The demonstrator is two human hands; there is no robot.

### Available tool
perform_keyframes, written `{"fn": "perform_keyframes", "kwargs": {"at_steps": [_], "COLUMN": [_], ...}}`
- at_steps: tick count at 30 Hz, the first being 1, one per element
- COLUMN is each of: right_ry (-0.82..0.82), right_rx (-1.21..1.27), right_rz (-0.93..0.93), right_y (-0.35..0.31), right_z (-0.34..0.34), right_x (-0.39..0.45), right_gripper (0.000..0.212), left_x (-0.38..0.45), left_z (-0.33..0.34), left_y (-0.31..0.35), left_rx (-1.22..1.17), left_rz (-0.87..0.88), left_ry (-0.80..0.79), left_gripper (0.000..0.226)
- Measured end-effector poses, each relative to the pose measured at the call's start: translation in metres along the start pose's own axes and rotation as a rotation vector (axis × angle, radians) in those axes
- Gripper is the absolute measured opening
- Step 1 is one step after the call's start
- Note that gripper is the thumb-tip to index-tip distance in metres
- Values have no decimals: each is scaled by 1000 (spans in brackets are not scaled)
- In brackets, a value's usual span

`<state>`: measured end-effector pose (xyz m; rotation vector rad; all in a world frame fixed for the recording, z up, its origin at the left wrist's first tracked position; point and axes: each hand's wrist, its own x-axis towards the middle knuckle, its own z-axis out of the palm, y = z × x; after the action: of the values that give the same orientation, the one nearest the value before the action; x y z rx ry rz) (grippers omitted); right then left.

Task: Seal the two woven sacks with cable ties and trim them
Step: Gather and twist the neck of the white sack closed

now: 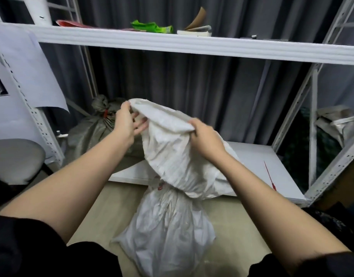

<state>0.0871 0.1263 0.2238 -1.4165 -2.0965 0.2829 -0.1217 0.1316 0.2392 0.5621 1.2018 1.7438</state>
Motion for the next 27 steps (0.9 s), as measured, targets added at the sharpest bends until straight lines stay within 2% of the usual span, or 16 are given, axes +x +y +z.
{"fn": "perform_keyframes", "kwargs": {"at_steps": [3,6,7,9,11,12,13,14,17,19,21,23,24,25,27], "right_ry": [179,335,378,448,491,506,517,524,558,588,604,585,549,493,371], "right_rx": [123,310,356,419,446,450,451,448,419,386,321,249,223,202,122], "right_rz": [-8,-25,-20,-12,-14,-18,-22,-25,-57,-63,-31,4,19,33,64], "right_y": [-18,-30,-31,-33,-36,-37,-37,-36,-30,-24,-14,-4,1,5,14], "right_z": [-33,-59,-67,-82,-98,-104,-109,-112,-116,-114,-108,-99,-94,-89,-83], "right_x": [16,29,34,43,52,56,59,61,64,63,63,62,61,60,59], "right_gripper": [29,30,29,24,24,25,24,22,18,23,26,24,27,33,50], "left_x": [-10,-15,-19,-30,-35,-38,-40,-43,-42,-36,-28,-21,-17,-10,-11], "left_z": [-7,-24,-30,-37,-37,-34,-30,-25,-14,-16,-22,-28,-32,-35,-34], "left_y": [-29,-65,-75,-89,-99,-102,-105,-105,-103,-101,-99,-95,-94,-95,-93], "left_rx": [245,667,826,1133,1269,1271,1238,1172,979,1079,1215,1194,1110,1009,887], "left_rz": [-64,-92,-108,-195,-260,-284,-238,-174,39,194,280,224,148,71,-28], "left_ry": [-29,-120,-211,-512,-764,-819,-814,-767,-635,-558,-414,-310,-295,-289,-289], "left_gripper": [23,29,26,5,66,88,93,85,46,37,40,51,61,68,65]}}
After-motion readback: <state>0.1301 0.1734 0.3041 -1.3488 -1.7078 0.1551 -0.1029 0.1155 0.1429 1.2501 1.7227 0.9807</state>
